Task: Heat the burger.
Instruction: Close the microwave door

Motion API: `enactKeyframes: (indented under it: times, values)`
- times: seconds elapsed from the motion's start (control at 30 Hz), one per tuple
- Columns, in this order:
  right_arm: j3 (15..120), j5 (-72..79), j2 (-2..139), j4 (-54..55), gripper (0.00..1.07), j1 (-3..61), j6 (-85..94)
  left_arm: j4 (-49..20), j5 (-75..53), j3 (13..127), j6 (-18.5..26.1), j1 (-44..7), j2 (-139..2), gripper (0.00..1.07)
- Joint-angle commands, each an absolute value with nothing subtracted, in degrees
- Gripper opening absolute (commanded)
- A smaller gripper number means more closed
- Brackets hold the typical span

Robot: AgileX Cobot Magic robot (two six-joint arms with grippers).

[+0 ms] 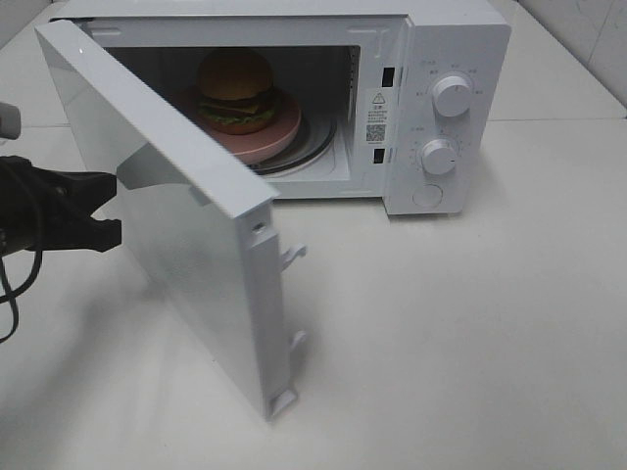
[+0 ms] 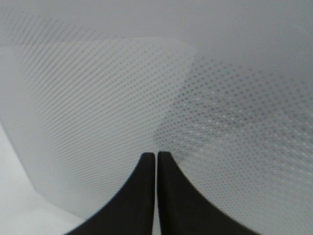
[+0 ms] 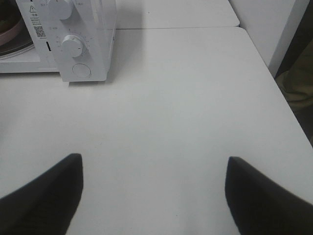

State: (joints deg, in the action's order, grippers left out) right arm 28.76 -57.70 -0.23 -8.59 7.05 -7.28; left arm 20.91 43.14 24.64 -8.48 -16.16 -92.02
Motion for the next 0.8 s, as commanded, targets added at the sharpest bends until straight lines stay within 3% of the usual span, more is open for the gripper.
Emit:
enactKeyframes:
  times: [0.03, 0.47, 0.7, 0.8]
  values:
    - [28.8, -57.4, -1.9, -8.6, 0.76, 6.8, -7.2, 20.3, 44.6, 26.1, -8.4, -17.6, -92.4, 0.01]
    - [28.8, -57.4, -1.9, -8.6, 0.76, 6.8, -7.3, 12.8, 44.6, 30.3, -7.7, -18.6, -92.6, 0.01]
    - [28.8, -57.4, -1.9, -8.6, 0.76, 6.8, -7.3, 12.3, 44.6, 34.0, -6.9, -18.6, -95.2, 0.01]
    - [28.8, -57.3, -1.9, -8.6, 0.76, 6.8, -7.3, 9.4, 44.6, 36.2, -6.9, -20.9, -98.5, 0.01]
